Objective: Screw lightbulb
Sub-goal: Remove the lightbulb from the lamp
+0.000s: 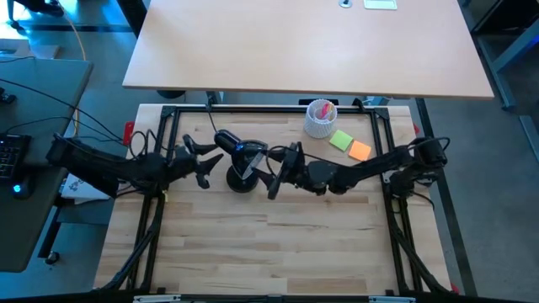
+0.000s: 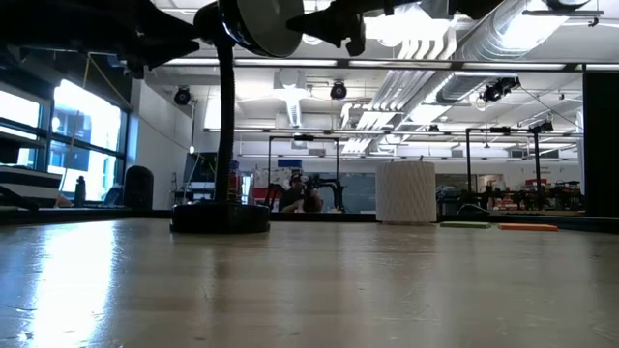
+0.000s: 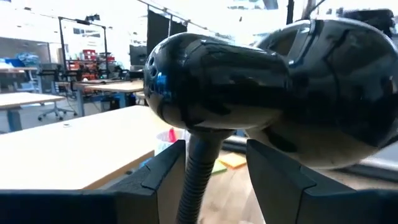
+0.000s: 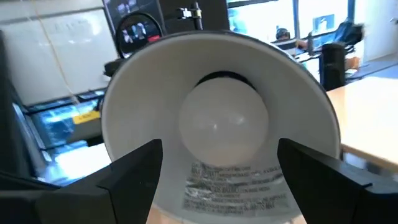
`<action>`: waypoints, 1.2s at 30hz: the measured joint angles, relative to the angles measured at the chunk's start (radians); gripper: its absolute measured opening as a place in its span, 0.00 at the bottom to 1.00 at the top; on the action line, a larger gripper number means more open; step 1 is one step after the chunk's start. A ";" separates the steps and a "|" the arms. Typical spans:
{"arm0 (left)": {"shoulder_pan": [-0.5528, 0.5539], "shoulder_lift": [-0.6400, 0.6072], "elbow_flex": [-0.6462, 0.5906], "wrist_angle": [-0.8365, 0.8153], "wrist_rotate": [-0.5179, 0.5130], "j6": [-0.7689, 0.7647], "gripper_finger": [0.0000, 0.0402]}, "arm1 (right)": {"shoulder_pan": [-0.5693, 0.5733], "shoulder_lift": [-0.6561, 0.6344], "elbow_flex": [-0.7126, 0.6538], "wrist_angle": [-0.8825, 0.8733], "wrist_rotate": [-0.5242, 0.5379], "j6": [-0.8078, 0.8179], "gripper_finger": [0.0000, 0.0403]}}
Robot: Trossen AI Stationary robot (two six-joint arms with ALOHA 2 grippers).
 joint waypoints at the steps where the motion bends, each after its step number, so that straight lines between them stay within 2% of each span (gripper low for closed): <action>1: 0.000 -0.021 0.013 -0.044 0.003 0.014 0.40 | -0.007 0.000 0.000 0.000 -0.016 0.017 0.78; 6: 0.019 -0.106 0.121 -0.296 -0.005 0.057 0.39 | -0.050 0.000 0.000 -0.010 -0.076 0.091 0.78; 11: 0.089 -0.130 0.224 -0.517 -0.027 0.089 0.36 | -0.090 0.000 0.000 -0.014 -0.164 0.140 0.78; 13: 0.123 -0.129 0.246 -0.544 -0.015 0.099 0.35 | -0.101 0.000 0.000 -0.014 -0.194 0.140 0.78; 16: 0.171 -0.123 0.257 -0.542 0.067 0.121 0.33 | -0.114 0.000 0.000 -0.013 -0.233 0.140 0.78; 21: 0.227 -0.097 0.258 -0.531 0.153 0.153 0.30 | -0.132 0.000 0.001 -0.006 -0.240 0.127 0.78; 28: 0.258 -0.035 0.258 -0.457 0.231 0.154 0.28 | -0.136 0.001 0.001 -0.007 -0.194 -0.099 0.78; 36: 0.257 -0.019 0.258 -0.464 0.236 0.145 0.28 | -0.101 0.001 0.003 0.023 -0.030 -0.521 0.78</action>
